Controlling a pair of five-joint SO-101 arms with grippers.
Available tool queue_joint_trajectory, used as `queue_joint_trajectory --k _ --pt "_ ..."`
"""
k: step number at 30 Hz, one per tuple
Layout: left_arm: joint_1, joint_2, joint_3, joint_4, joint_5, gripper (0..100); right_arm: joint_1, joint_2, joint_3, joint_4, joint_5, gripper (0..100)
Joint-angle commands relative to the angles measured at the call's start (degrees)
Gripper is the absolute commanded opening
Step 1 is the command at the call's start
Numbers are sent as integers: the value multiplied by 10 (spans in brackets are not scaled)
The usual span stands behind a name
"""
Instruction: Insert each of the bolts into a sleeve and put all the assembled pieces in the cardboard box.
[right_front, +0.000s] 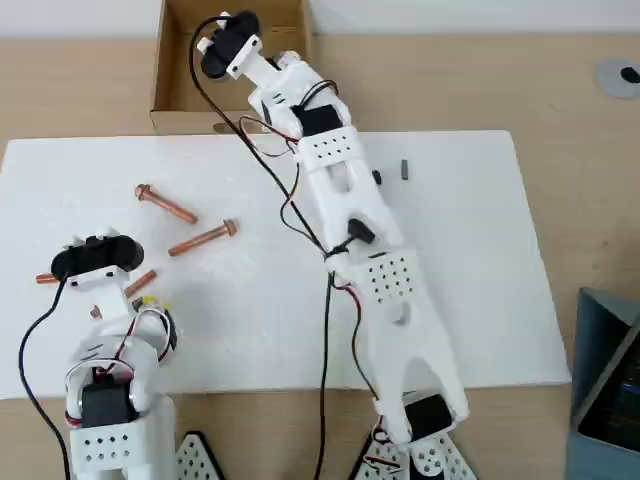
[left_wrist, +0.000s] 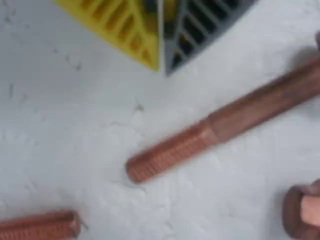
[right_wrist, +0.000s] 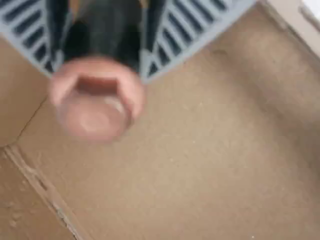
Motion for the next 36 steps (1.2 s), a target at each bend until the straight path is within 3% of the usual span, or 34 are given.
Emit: queue_joint_trajectory --k 1,9,19,36 --pt "-4 -4 -2 -10 -1 2 4 0 -78 24 4 124" --pt "-4 -4 -2 -10 -1 2 4 4 -137 65 5 124" --pt "-4 -4 -2 -10 -1 2 3 3 -301 268 4 123" --pt "-4 -4 -2 -10 -1 2 0 -181 -296 629 4 123"
